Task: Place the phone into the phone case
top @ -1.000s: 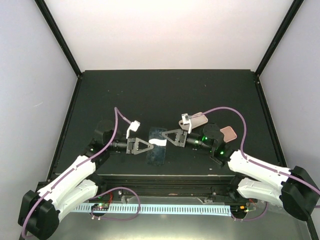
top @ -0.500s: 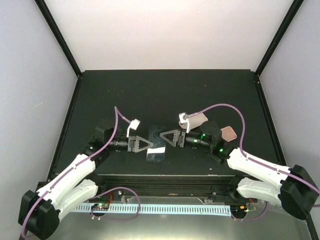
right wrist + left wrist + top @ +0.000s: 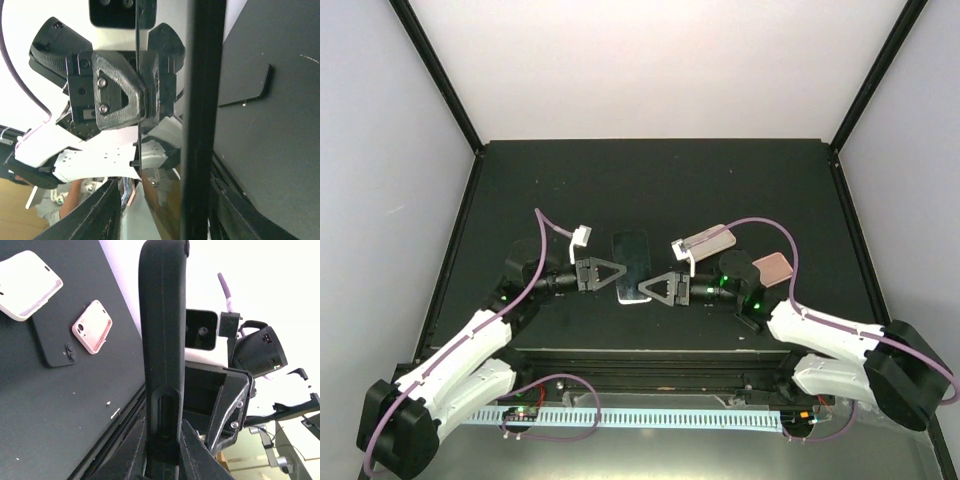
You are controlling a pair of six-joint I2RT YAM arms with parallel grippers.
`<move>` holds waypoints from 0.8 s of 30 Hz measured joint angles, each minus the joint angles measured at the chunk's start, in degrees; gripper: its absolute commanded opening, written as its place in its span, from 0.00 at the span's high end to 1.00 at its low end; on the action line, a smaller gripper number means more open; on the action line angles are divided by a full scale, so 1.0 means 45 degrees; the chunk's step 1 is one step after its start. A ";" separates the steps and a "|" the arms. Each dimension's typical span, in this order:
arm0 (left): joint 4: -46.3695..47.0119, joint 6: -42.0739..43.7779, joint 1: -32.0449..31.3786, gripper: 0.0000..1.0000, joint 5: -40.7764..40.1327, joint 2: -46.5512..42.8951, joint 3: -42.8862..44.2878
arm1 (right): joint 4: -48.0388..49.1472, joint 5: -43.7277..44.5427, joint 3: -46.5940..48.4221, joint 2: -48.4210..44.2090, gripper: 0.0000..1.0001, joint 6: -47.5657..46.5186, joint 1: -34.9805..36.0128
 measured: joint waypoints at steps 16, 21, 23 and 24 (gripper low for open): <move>0.0049 -0.0117 0.0175 0.85 -0.0593 0.0034 -0.0092 | 0.2361 -0.0243 -0.0646 0.0962 0.99 0.1307 -0.0063; -0.0340 0.0097 0.0243 0.65 -0.0937 0.0204 -0.0092 | 0.2628 -0.0068 -0.0617 0.1336 0.99 0.1613 -0.0049; -0.0627 0.0267 0.0262 0.61 -0.1190 0.0296 -0.0092 | 0.2443 0.0087 -0.0612 0.1535 0.99 0.1739 -0.0049; -0.0772 0.0301 0.0301 0.58 -0.1248 0.0350 -0.0092 | 0.2370 0.0131 -0.0593 0.1622 0.99 0.1792 -0.0049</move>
